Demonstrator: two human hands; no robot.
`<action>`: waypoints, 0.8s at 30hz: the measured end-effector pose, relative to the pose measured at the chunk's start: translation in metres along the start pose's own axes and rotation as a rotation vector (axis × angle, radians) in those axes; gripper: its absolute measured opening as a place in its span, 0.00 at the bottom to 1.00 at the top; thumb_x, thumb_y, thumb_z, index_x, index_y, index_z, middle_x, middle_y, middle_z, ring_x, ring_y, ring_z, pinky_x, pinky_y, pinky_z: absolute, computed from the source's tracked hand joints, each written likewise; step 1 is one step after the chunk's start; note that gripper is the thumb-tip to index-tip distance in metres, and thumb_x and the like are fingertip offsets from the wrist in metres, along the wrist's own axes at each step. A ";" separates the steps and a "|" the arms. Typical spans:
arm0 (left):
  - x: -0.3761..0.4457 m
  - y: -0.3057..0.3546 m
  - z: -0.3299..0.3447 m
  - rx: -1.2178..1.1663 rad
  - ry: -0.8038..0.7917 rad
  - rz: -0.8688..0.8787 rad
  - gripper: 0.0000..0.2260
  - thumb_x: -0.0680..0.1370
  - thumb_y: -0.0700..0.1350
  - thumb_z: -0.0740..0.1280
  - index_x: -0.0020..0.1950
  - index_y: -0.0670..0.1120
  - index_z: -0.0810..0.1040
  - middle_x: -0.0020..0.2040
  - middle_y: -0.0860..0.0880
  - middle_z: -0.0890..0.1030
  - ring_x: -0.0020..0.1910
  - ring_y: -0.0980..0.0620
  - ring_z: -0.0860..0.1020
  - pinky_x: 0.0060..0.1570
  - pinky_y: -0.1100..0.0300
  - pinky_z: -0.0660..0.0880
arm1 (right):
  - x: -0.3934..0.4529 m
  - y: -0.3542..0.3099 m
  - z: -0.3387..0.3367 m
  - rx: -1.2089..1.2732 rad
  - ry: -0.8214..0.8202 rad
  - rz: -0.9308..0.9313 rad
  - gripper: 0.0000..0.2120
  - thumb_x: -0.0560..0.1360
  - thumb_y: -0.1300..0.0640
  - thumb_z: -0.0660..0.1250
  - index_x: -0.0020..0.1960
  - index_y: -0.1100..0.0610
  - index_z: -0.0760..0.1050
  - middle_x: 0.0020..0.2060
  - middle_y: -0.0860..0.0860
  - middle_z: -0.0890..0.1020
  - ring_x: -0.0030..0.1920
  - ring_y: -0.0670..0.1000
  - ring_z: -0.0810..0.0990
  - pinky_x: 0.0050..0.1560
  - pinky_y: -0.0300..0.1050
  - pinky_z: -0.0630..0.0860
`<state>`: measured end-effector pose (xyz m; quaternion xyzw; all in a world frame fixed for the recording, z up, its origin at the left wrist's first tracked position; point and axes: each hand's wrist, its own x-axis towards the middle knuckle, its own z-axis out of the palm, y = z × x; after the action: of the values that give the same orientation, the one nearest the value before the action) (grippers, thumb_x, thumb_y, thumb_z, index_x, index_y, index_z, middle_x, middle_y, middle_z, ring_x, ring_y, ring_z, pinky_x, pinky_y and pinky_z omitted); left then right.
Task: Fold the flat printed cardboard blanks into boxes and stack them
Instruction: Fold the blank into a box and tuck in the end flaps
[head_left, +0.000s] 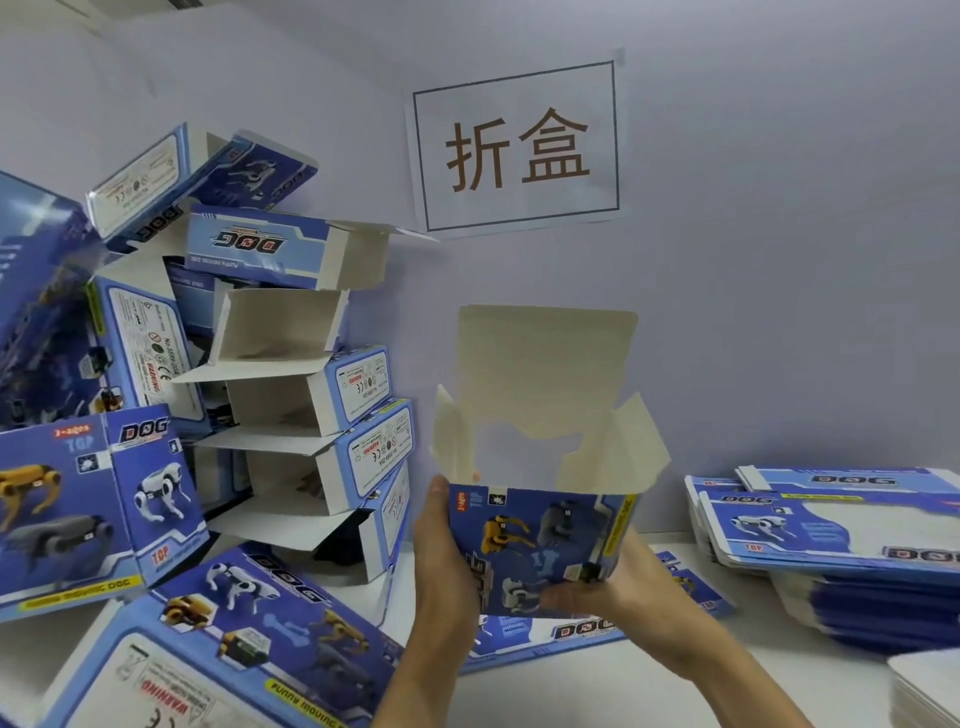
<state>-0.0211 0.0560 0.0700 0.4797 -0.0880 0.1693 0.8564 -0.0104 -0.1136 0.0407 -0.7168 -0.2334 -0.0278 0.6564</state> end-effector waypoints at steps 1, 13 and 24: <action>-0.002 0.002 0.001 0.055 -0.055 0.009 0.25 0.84 0.53 0.52 0.39 0.50 0.86 0.34 0.49 0.85 0.31 0.53 0.84 0.27 0.63 0.78 | 0.000 -0.001 -0.003 0.027 0.032 -0.005 0.43 0.60 0.54 0.85 0.69 0.45 0.67 0.59 0.48 0.83 0.57 0.51 0.84 0.49 0.43 0.82; 0.007 0.085 -0.005 0.788 -0.571 0.020 0.29 0.66 0.62 0.75 0.64 0.67 0.70 0.64 0.55 0.75 0.56 0.61 0.79 0.50 0.60 0.81 | 0.001 -0.020 -0.010 0.571 0.031 0.008 0.30 0.67 0.62 0.75 0.68 0.59 0.71 0.58 0.60 0.83 0.56 0.63 0.83 0.48 0.55 0.83; 0.089 0.239 0.061 0.457 -0.125 0.295 0.25 0.68 0.66 0.71 0.54 0.48 0.82 0.49 0.47 0.85 0.45 0.47 0.84 0.35 0.56 0.81 | 0.006 -0.029 -0.001 0.570 0.102 0.110 0.28 0.68 0.46 0.65 0.68 0.38 0.71 0.63 0.49 0.80 0.57 0.62 0.82 0.47 0.60 0.78</action>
<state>-0.0270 0.1375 0.3191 0.6521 -0.1689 0.2776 0.6850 -0.0153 -0.1116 0.0697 -0.5128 -0.1592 0.0384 0.8428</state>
